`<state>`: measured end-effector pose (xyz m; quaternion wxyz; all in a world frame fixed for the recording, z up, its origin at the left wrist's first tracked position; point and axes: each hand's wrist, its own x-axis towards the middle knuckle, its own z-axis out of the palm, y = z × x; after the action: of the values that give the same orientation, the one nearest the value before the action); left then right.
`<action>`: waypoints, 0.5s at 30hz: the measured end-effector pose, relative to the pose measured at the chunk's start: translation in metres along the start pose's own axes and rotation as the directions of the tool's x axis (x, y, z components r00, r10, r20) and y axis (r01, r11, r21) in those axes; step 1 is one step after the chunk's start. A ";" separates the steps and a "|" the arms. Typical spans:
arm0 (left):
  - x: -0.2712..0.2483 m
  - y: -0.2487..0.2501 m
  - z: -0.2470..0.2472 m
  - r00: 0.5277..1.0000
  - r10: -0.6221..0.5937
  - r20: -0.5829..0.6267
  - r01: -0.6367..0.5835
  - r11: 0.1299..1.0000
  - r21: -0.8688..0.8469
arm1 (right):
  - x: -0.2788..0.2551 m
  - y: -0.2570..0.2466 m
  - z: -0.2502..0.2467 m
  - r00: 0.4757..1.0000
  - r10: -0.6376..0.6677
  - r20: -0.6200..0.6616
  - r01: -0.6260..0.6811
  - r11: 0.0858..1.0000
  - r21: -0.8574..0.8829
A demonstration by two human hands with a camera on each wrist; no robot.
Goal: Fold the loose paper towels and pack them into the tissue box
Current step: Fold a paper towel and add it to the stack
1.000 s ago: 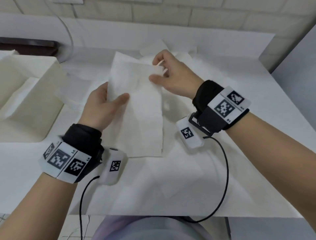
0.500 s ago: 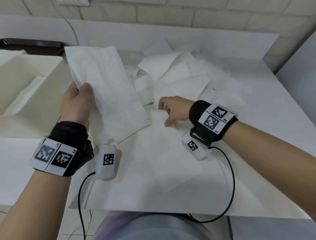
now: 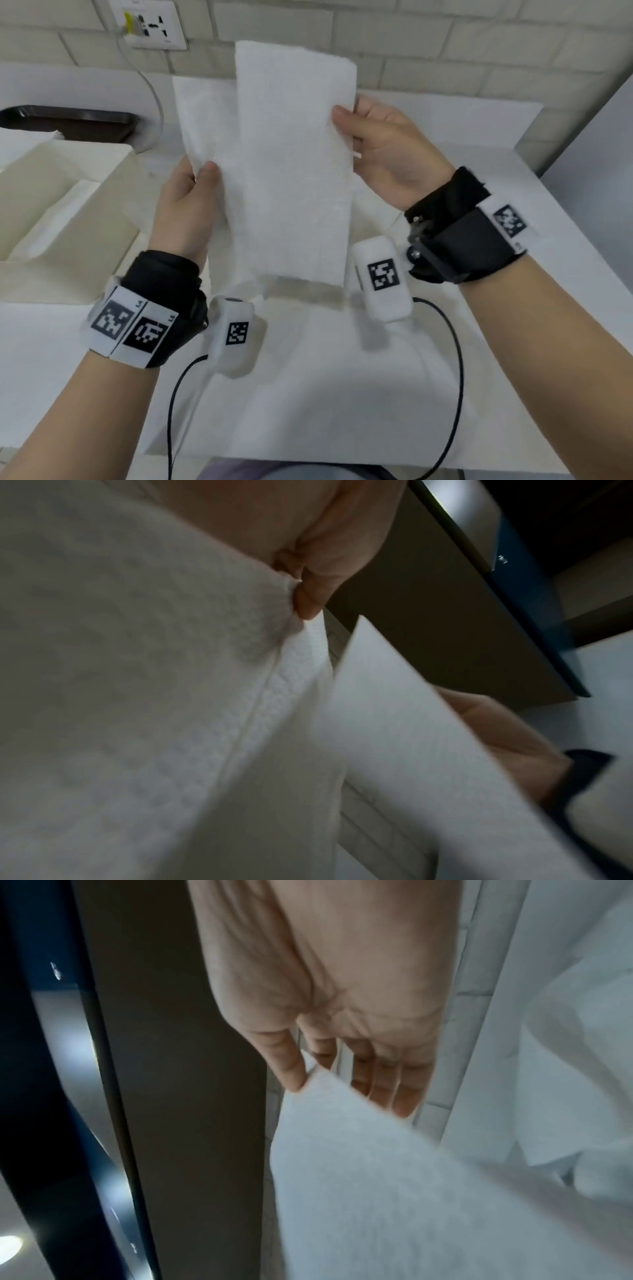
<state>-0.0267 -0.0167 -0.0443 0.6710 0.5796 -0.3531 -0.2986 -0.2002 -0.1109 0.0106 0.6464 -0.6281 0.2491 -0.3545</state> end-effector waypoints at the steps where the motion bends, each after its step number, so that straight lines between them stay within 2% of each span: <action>1: -0.002 0.002 0.005 1.000 0.008 0.030 -0.008 1.000 -0.011 | 0.003 0.005 0.005 0.999 0.024 -0.033 -0.025 0.999 -0.047; 5: -0.010 0.004 0.019 0.994 -0.013 0.112 0.023 0.996 -0.091 | 0.011 0.034 0.020 0.984 0.134 -0.114 -0.154 0.971 -0.184; 7: -0.013 0.003 0.021 0.989 -0.060 0.136 0.077 0.990 -0.122 | 0.010 0.044 0.024 0.974 0.132 -0.184 -0.168 0.966 -0.196; 9: -0.013 -0.001 0.020 0.985 -0.104 0.139 0.124 0.982 -0.143 | 0.009 0.050 0.024 0.962 0.008 -0.273 -0.091 0.951 -0.295; 12: -0.012 -0.005 0.017 0.982 -0.171 0.084 0.183 0.970 -0.163 | 0.007 0.053 0.021 0.923 -0.207 -0.325 0.032 0.881 -0.471; 15: -0.008 -0.009 0.012 0.985 -0.174 0.007 0.174 0.975 -0.141 | 0.006 0.045 0.015 0.869 -0.317 -0.379 0.130 0.887 -0.442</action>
<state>-0.0412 -0.0190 -0.0534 0.6825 0.5601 -0.2772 -0.3790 -0.1788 -0.1077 -0.0314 0.3830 -0.6755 0.3804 -0.5024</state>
